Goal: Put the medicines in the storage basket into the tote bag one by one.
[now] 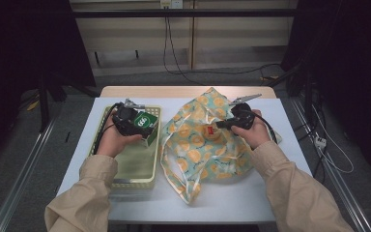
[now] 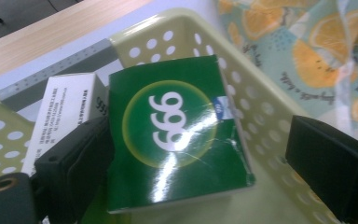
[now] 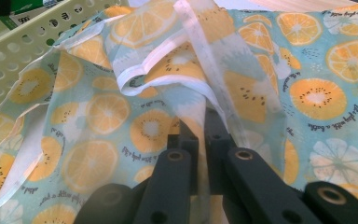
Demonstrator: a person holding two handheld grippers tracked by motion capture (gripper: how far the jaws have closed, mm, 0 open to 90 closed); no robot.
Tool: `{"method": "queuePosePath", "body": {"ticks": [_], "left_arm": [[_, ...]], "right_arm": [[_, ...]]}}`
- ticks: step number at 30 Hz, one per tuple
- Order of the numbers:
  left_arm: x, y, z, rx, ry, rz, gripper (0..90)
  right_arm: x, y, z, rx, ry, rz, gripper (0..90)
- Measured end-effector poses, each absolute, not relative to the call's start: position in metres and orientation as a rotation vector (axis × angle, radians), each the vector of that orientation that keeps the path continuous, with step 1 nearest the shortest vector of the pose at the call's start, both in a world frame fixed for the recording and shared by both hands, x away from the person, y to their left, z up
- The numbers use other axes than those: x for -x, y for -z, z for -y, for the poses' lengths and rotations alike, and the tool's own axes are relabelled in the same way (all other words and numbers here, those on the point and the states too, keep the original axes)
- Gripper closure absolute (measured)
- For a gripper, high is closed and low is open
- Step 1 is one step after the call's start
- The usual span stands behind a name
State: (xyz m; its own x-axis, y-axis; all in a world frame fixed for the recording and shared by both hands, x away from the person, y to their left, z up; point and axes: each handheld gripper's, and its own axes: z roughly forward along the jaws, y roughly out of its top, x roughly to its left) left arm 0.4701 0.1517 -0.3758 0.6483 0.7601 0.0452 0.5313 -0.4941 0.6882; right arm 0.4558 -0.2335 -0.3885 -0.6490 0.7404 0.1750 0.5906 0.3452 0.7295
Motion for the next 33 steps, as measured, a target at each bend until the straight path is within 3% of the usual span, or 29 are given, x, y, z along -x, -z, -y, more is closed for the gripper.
{"method": "queuePosePath", "body": {"ticks": [33], "left_arm": [[-0.482,0.389,-0.147,-2.214,-0.528,-1.025,6.3]], "right_arm": [[-0.457,0.394,0.232,-1.212,-1.189,-2.432,89.7]]}}
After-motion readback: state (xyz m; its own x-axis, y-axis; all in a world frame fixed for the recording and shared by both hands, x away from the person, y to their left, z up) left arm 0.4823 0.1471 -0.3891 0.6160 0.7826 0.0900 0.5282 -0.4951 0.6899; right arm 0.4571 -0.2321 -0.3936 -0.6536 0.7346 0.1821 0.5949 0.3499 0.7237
